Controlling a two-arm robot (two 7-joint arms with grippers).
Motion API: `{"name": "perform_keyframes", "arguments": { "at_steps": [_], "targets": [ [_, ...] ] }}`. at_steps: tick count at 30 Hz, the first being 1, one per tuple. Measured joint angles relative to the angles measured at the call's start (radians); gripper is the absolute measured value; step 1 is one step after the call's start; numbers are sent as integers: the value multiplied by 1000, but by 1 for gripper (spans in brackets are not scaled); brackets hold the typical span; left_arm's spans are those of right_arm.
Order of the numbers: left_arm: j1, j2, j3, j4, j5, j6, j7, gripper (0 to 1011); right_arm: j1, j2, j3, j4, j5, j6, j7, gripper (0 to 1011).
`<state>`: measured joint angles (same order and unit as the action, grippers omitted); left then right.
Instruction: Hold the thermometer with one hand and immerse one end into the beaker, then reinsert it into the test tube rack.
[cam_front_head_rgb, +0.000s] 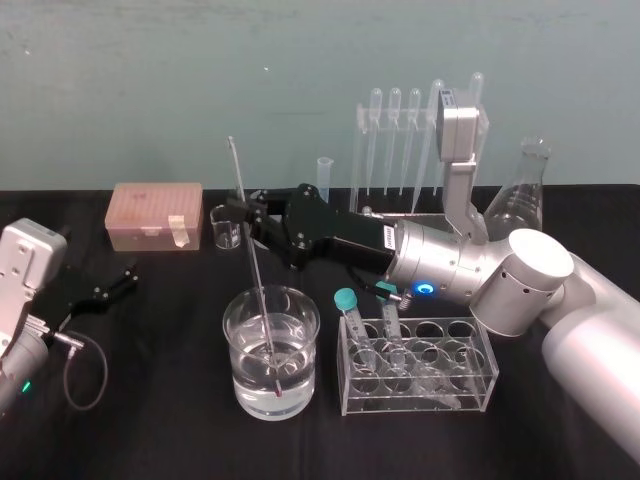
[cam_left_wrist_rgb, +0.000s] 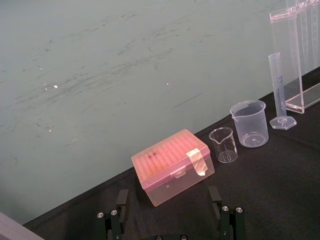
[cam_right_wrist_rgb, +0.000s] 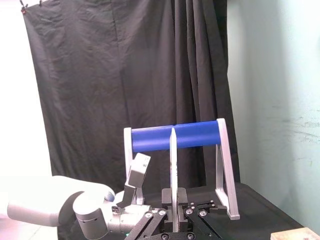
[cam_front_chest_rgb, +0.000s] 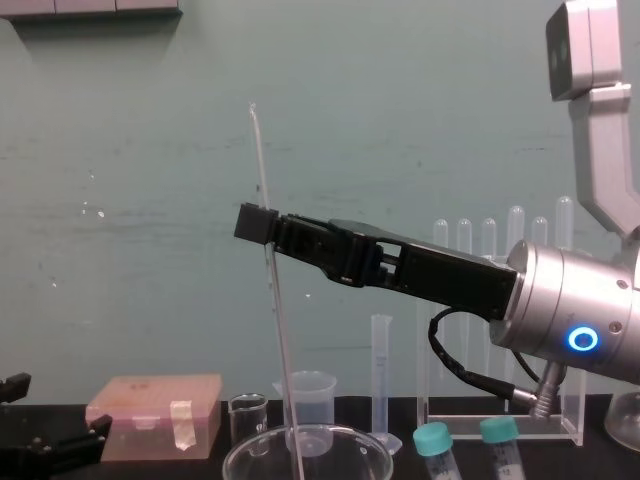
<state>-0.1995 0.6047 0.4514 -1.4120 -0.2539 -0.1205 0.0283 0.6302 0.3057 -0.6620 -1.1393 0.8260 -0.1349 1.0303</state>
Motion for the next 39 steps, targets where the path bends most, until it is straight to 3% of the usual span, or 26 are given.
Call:
{"name": "perform_keyframes", "arguments": {
  "at_steps": [39],
  "targets": [
    [0,0,0,0,0,0,0,1008,-5,11,-4,-14,-7,-2,3,56]
  ]
}}
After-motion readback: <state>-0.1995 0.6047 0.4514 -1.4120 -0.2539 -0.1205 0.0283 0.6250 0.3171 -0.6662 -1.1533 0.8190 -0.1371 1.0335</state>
